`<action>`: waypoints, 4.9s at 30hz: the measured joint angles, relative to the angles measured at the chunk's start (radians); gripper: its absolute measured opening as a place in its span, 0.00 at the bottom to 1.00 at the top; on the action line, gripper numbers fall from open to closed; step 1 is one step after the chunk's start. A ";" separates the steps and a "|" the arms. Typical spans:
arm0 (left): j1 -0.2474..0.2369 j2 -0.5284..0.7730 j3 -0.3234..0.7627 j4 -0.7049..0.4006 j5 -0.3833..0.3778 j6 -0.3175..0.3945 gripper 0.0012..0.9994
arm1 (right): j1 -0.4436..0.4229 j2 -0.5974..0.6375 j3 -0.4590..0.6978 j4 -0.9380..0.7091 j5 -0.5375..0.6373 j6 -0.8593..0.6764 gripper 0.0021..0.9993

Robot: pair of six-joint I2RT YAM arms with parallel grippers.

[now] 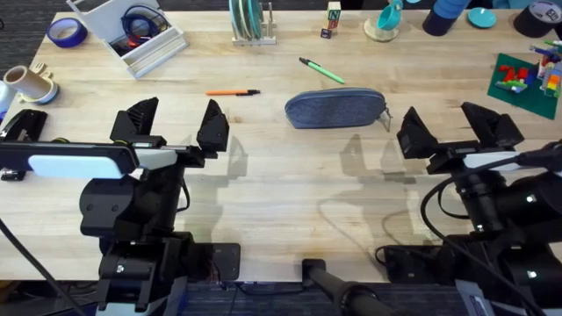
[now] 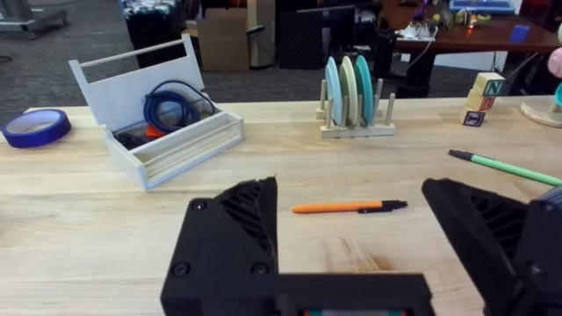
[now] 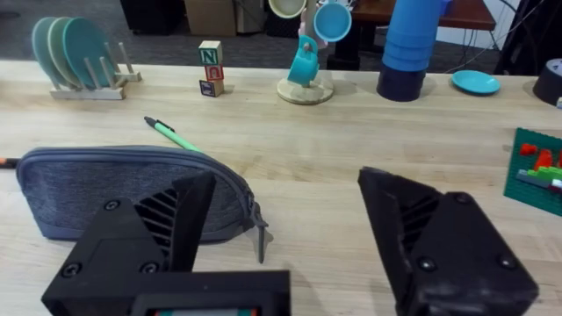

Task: Unzip the bag, pick up the pens from the table one at a time and place them inside, then zip the bag closed.

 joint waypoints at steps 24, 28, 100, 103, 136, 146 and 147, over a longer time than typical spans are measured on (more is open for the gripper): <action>0.000 0.000 0.000 -0.003 0.000 0.000 0.99 | 0.000 0.000 0.001 0.025 -0.008 0.000 1.00; 0.000 0.000 0.001 -0.003 0.000 -0.010 0.99 | 0.000 0.000 0.027 0.016 -0.008 0.000 1.00; 0.000 1.098 1.305 -1.023 0.087 0.001 0.99 | 0.000 1.039 1.367 -1.022 -0.011 0.045 1.00; 0.000 1.098 1.305 -0.976 0.127 0.062 0.99 | 0.000 1.039 1.367 -1.022 -0.011 0.045 1.00; 0.129 1.432 1.305 -1.116 1.025 1.143 0.99 | 0.000 1.039 1.367 -1.022 -0.011 0.045 1.00; 0.129 1.675 1.305 -1.157 1.176 1.459 0.99 | 0.000 1.039 1.367 -1.022 -0.011 0.045 1.00; 0.129 1.699 1.305 -1.156 1.187 1.484 0.99 | 0.000 1.039 1.367 -1.022 -0.011 0.045 1.00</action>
